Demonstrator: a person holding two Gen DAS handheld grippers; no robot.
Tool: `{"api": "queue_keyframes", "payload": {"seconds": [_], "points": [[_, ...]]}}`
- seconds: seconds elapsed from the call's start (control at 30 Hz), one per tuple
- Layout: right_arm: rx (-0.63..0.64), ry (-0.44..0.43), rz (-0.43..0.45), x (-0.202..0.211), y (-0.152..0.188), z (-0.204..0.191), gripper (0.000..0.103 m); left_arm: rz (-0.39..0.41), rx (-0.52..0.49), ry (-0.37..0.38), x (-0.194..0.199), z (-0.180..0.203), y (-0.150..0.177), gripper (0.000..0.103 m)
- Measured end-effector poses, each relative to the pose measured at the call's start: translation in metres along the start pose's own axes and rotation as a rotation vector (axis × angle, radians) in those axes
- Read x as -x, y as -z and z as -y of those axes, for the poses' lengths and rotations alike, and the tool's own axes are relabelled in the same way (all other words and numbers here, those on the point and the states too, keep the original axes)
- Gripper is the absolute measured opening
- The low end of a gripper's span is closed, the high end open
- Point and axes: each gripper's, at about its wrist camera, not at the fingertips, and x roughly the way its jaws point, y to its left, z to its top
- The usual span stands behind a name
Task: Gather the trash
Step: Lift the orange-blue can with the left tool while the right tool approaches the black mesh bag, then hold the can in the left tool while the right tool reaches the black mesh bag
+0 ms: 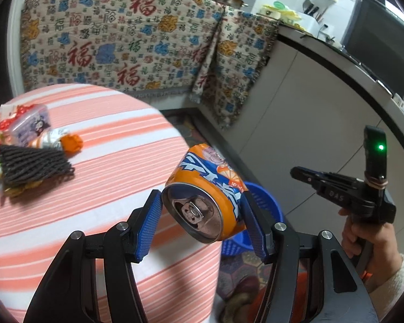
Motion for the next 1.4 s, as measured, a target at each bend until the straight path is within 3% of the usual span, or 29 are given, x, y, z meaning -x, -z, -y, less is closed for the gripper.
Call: {"api": "queue_keyframes", "payload": {"seconds": [0.2,0.3,0.4,0.5,0.67,0.7,0.73,0.8,0.83,0.87,0.9,0.93,0.97,1.2,1.4], "points": [[0.029,-0.045,0.029,0.009,-0.004,0.002,0.011,0.048,0.037,-0.043,0.023,-0.027,-0.003,0.061],[0.088,-0.096,0.013,-0.001,-0.007,-0.030,0.013,0.066,0.072,-0.083,0.044,-0.052,0.001,0.061],[0.149,-0.153,-0.009,-0.021,-0.011,-0.080,0.035,0.084,0.109,-0.146,0.071,-0.082,0.009,0.061],[0.187,-0.198,-0.024,-0.049,-0.015,-0.142,0.040,0.112,0.158,-0.221,0.101,-0.118,0.017,0.061],[0.307,-0.235,-0.164,-0.094,0.014,-0.259,0.043,0.154,0.250,-0.360,0.145,-0.179,0.033,0.061],[0.336,-0.243,-0.183,-0.098,0.024,-0.280,0.052,0.158,0.270,-0.385,0.148,-0.191,0.035,0.061],[0.367,-0.216,-0.156,-0.098,0.030,-0.296,0.069,0.160,0.296,-0.409,0.150,-0.205,0.038,0.060],[0.427,-0.194,-0.114,-0.104,0.033,-0.334,0.070,0.159,0.338,-0.451,0.148,-0.227,0.042,0.061],[0.432,-0.193,-0.116,-0.112,0.032,-0.347,0.080,0.158,0.346,-0.474,0.146,-0.234,0.044,0.060],[0.440,-0.165,-0.075,-0.119,0.029,-0.362,0.082,0.154,0.353,-0.501,0.143,-0.242,0.047,0.061],[0.438,-0.164,-0.065,-0.124,0.025,-0.368,0.084,0.152,0.361,-0.514,0.139,-0.247,0.049,0.061],[0.419,-0.159,-0.066,-0.129,0.020,-0.371,0.097,0.148,0.375,-0.526,0.134,-0.252,0.052,0.061],[0.390,-0.135,-0.084,-0.135,0.016,-0.372,0.103,0.145,0.392,-0.537,0.129,-0.259,0.055,0.061],[0.362,-0.120,-0.101,-0.133,0.020,-0.369,0.103,0.143,0.435,-0.571,0.101,-0.278,0.067,0.060],[0.361,-0.121,-0.102,-0.138,0.016,-0.372,0.103,0.212,0.441,-0.584,0.099,-0.282,0.073,0.060]]}}
